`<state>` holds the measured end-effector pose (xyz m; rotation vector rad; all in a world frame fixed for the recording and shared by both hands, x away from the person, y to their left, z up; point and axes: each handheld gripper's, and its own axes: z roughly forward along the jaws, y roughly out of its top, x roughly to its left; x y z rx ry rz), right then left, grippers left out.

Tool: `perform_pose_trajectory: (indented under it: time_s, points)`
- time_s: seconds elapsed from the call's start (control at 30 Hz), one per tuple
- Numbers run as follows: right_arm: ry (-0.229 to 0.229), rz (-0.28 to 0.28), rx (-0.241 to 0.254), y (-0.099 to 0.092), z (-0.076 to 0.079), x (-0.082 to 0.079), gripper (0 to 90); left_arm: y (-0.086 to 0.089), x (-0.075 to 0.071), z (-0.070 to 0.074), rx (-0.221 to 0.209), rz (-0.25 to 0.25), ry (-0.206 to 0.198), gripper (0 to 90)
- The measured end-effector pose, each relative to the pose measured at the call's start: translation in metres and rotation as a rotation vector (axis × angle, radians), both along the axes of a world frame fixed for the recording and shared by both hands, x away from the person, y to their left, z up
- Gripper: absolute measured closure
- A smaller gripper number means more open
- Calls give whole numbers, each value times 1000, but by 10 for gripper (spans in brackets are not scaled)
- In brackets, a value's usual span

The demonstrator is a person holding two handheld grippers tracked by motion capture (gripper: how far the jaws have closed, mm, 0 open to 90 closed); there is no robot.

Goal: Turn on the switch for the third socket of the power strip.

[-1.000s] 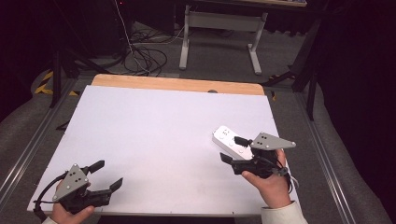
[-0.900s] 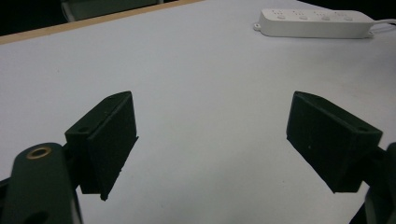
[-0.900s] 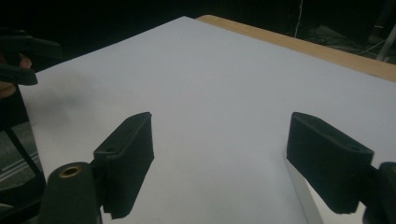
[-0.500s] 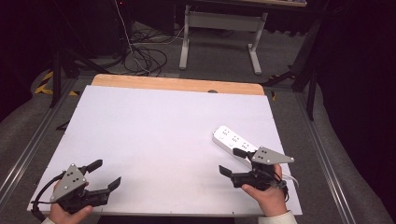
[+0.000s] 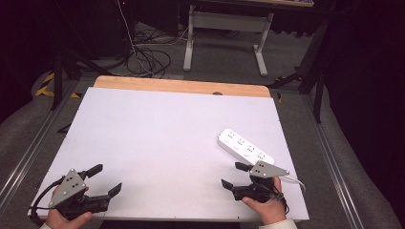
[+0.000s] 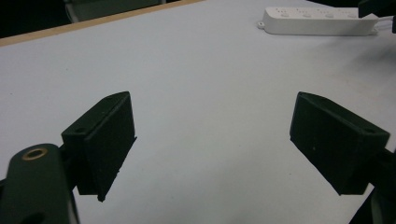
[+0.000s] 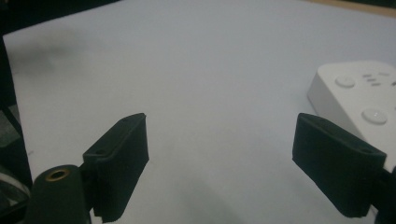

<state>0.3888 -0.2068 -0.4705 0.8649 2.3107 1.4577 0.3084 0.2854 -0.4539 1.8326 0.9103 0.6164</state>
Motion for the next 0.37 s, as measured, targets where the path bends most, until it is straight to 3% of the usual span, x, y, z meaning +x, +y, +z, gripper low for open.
perform_pose_trajectory:
  time_s: [0.1,0.23,0.37]
  points:
    - [20,7,-33,3,-10,-1,187,4,-2,0,-6,6,-9,146]
    - [25,16,-39,6,-14,-3,188,5,0,-1,-27,12,-1,147]
    - [32,-5,-33,2,-14,-1,248,6,5,-3,-30,22,3,147]
